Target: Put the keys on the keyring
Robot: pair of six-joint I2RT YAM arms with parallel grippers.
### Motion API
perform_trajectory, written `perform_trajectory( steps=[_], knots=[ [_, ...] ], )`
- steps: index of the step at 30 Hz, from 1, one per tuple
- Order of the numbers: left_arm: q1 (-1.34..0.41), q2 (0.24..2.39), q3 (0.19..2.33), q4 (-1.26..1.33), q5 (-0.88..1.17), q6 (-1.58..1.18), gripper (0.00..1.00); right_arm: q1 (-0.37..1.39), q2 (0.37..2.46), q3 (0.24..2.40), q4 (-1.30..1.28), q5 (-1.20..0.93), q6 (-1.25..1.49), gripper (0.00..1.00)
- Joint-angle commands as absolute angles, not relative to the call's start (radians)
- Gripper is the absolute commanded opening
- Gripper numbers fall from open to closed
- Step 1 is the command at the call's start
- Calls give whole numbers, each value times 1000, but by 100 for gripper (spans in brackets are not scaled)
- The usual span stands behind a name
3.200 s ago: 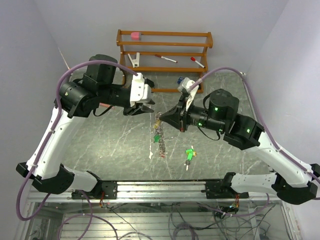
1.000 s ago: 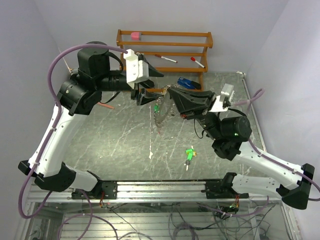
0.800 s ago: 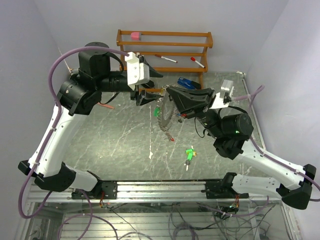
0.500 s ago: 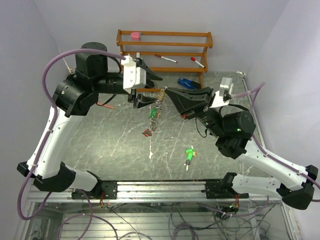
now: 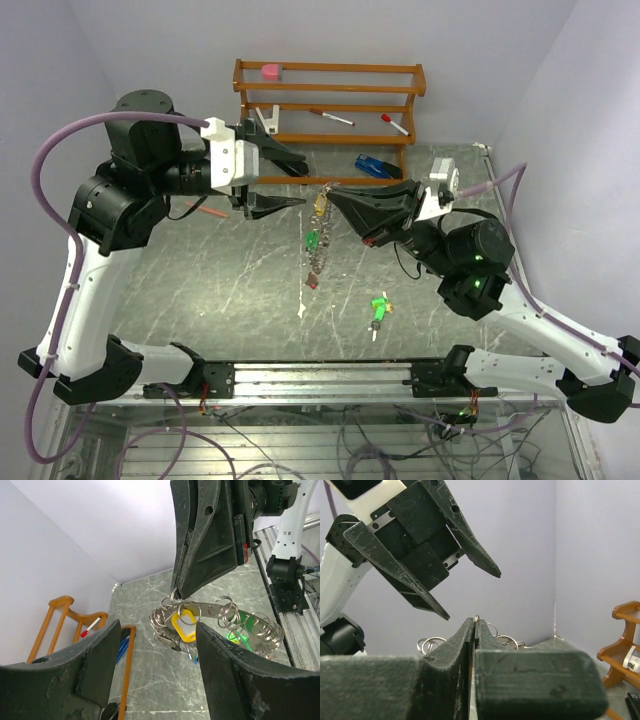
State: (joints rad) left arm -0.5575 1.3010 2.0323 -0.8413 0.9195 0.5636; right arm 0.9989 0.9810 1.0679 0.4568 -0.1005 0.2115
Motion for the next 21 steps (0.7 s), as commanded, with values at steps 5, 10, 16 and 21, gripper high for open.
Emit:
perform_trajectory(
  steps=[5,10,16,21],
  knots=[
    [-549,1344,2009,-782,1015,502,70,1000,982,1118,471,-156,212,0],
    [-549,1361,1998,-788,1023,500,66,1001,995,1123,471,-185,218,0],
    [-549,1359,1992,-784,1053,494,59,1001,1002,1126,462,-196,221,0],
    [-549,1362,1985,-784,1089,491,50,1000,998,1130,453,-194,218,0]
  ],
)
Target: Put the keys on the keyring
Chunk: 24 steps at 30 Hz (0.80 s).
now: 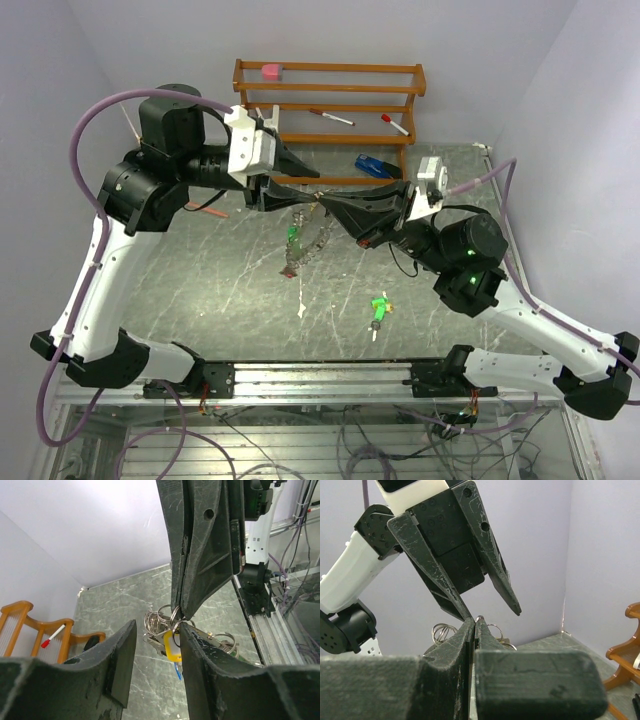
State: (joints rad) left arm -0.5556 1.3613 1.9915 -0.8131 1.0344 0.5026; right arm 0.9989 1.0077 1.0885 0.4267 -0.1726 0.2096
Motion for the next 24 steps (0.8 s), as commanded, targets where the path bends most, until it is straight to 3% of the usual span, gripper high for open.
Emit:
perform_trajectory(
  steps=[1,16,20,24],
  knots=[
    [-549,1365,1985,-787,1099,491,49,1001,998,1132,449,-194,216,0],
    [-549,1355,1940,-817,1185,500,30,1000,995,1137,435,-183,204,0],
    [-548,1352,1933,-818,1192,503,13,1002,998,1139,431,-180,202,0],
    [-549,1352,1931,-812,1201,496,7,1002,996,1140,424,-174,202,0]
  ],
)
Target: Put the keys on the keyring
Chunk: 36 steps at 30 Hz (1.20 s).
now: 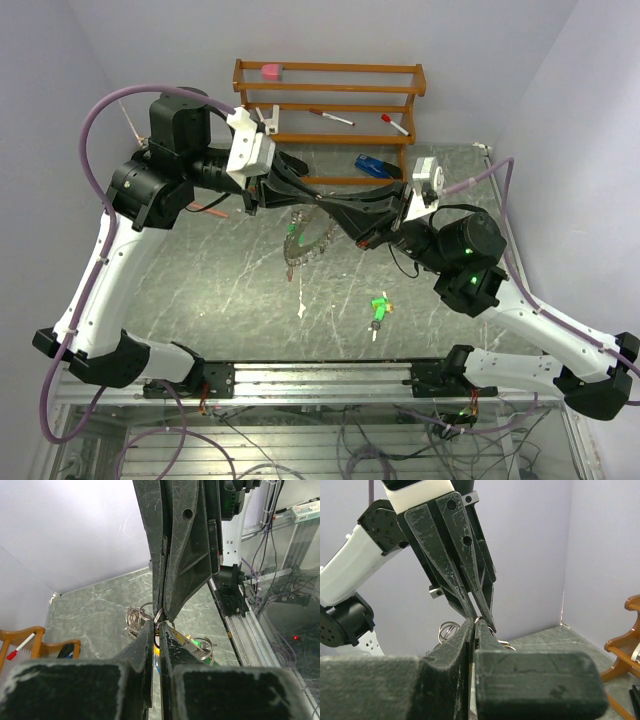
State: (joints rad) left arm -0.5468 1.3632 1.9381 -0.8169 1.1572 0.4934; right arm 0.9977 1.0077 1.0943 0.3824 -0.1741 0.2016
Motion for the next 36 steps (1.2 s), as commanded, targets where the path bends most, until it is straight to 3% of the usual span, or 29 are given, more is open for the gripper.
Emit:
perform_trajectory(
  steps=[1,9,10,11,16,19,26,36],
  knots=[
    [-548,1351,1931,-810,1201,493,7,1001,996,1140,421,-173,202,0],
    [-549,1346,1924,-803,1190,478,7,1000,982,1138,402,-139,200,0],
    [-549,1347,1925,-807,1184,482,7,1001,977,1142,383,-134,198,6],
    [-549,1347,1925,-816,1177,490,7,1001,971,1153,362,-127,194,18],
    [-548,1352,1942,-895,1140,572,7,1001,943,1237,202,-90,170,29],
    [-550,1356,1945,-972,1111,641,7,1001,963,1336,42,-83,155,41],
    [-550,1355,1922,-1047,1092,716,7,1001,1112,1605,-397,-132,116,32],
    [-551,1350,1919,-1064,1142,716,7,1001,1192,1696,-705,-201,-52,31]
  ],
)
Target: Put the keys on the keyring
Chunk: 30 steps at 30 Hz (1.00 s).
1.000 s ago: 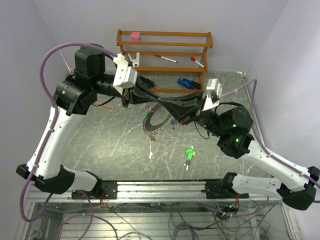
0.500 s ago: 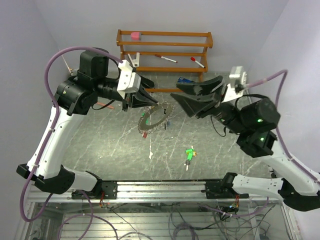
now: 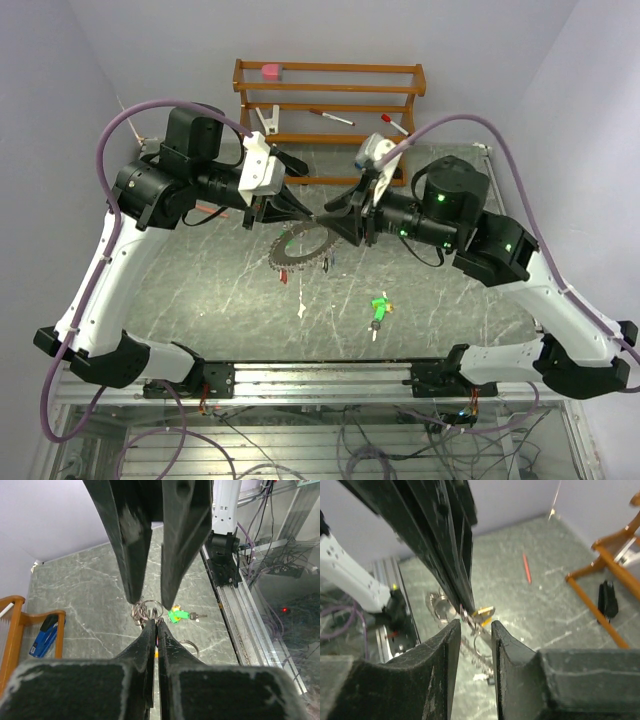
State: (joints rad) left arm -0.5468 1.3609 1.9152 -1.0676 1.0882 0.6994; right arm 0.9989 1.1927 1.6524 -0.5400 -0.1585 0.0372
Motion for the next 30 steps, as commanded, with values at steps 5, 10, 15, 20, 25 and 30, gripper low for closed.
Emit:
perform_trajectory(
  steps=[5,10,15,20,25,30],
  knots=[
    [-551,1347,1913,-1064,1142,715,7,1000,1186,1712,-733,-203,-78,31],
    [-552,1346,1907,-1059,1150,707,7,999,1202,1738,-752,-194,-92,31],
    [-551,1348,1905,-1052,1158,698,7,999,1227,1757,-753,-196,-111,31],
    [-553,1352,1908,-1048,1160,695,7,998,1267,1783,-769,-215,-122,30],
    [-555,1351,1907,-1043,1162,689,7,999,1283,1787,-765,-225,-129,30],
    [-556,1348,1904,-1037,1162,680,7,999,1291,1790,-754,-231,-129,29]
  ],
)
